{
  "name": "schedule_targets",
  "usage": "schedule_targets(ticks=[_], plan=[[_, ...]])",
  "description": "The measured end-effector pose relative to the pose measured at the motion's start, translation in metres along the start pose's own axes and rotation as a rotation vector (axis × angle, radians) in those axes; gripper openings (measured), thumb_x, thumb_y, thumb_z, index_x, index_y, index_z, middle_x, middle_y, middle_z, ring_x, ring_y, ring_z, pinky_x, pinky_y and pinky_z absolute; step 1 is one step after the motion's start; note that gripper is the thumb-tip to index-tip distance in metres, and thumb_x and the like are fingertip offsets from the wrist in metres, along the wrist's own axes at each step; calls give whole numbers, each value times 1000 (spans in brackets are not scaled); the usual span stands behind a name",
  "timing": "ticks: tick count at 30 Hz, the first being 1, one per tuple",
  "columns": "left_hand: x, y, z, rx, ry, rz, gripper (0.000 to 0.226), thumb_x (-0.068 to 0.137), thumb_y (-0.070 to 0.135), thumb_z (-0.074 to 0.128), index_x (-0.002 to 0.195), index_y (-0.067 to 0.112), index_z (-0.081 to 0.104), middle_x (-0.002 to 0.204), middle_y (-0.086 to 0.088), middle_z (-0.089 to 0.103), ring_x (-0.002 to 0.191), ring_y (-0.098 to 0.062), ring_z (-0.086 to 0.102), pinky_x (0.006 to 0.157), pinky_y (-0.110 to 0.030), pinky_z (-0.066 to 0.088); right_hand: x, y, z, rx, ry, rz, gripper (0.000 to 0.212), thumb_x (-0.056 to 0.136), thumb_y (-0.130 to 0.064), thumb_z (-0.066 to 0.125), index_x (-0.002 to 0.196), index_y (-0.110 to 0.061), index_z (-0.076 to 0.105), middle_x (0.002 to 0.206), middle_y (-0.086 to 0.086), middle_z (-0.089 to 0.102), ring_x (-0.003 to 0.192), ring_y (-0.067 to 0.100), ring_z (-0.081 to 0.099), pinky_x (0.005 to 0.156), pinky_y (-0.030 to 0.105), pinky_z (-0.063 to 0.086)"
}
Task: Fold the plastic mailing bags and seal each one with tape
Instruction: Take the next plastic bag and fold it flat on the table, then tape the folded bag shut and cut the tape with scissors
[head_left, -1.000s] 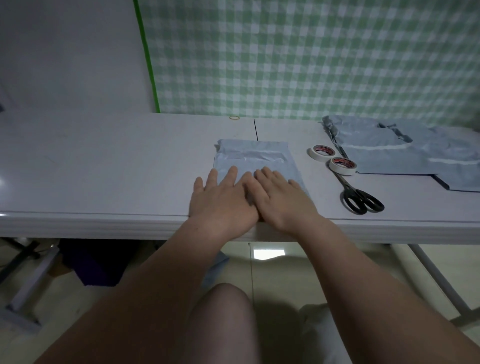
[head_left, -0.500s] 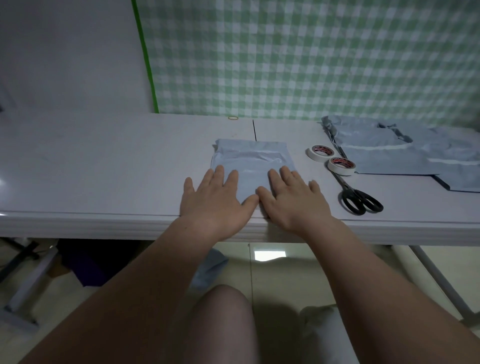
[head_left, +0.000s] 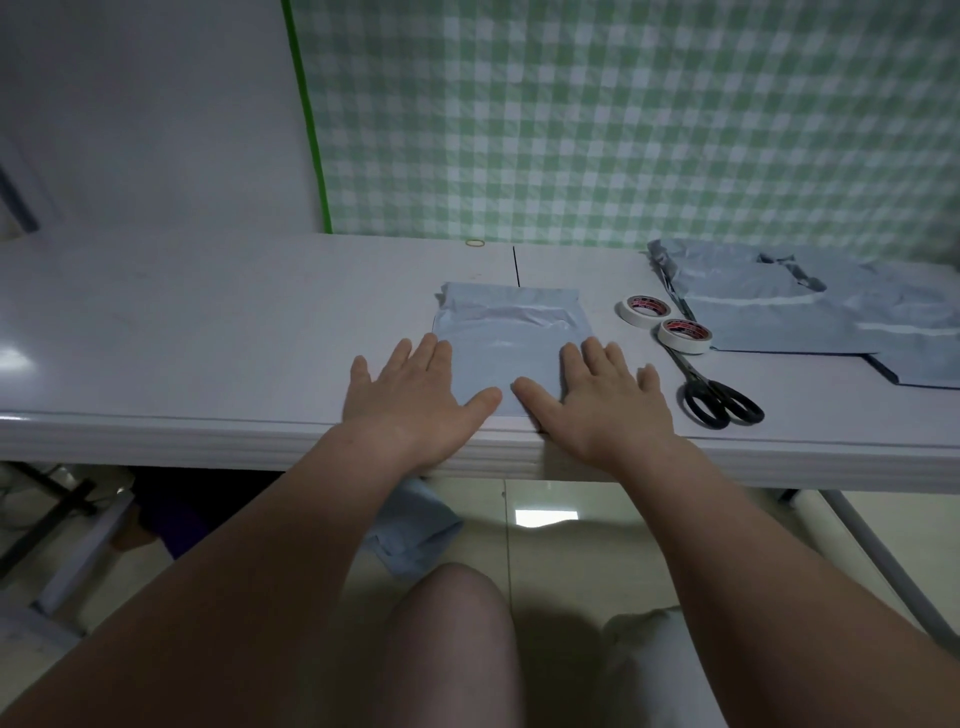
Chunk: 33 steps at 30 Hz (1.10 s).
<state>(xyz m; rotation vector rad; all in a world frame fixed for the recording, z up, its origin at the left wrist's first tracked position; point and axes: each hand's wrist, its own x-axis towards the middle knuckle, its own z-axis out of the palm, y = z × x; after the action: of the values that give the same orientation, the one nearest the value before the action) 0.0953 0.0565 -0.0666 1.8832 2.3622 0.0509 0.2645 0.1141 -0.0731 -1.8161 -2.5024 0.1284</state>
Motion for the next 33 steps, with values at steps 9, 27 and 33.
schedule_targets(ticks=[9, 27, 33], plan=[[-1, -8, -7, 19, -50, 39, 88, 83, 78, 13, 152, 26, -3, 160, 10, -7, 147, -16, -5, 116, -53, -2, -7, 6, -5, -77, 6, 23, 83, 89, -69, 10, 153, -16, 5, 160, 1, -1, 147, 23, -11, 113, 53, -11], [0, -22, -17, 29, -115, 126, 81, 87, 73, 20, 152, 30, -1, 160, 12, -4, 147, -19, -4, 117, -52, 3, -16, 30, -15, -186, -31, -19, 67, 96, -57, 7, 152, -20, 9, 160, 2, -4, 146, 27, -13, 112, 55, -11], [9, -12, -34, 49, -93, 133, 80, 82, 66, 43, 148, 26, 21, 159, 11, 6, 147, -19, -7, 115, -52, 11, 12, 34, -34, -149, 256, 12, 50, 96, -44, 27, 109, -16, 67, 127, 7, 57, 122, 29, 46, 105, 45, 25]])
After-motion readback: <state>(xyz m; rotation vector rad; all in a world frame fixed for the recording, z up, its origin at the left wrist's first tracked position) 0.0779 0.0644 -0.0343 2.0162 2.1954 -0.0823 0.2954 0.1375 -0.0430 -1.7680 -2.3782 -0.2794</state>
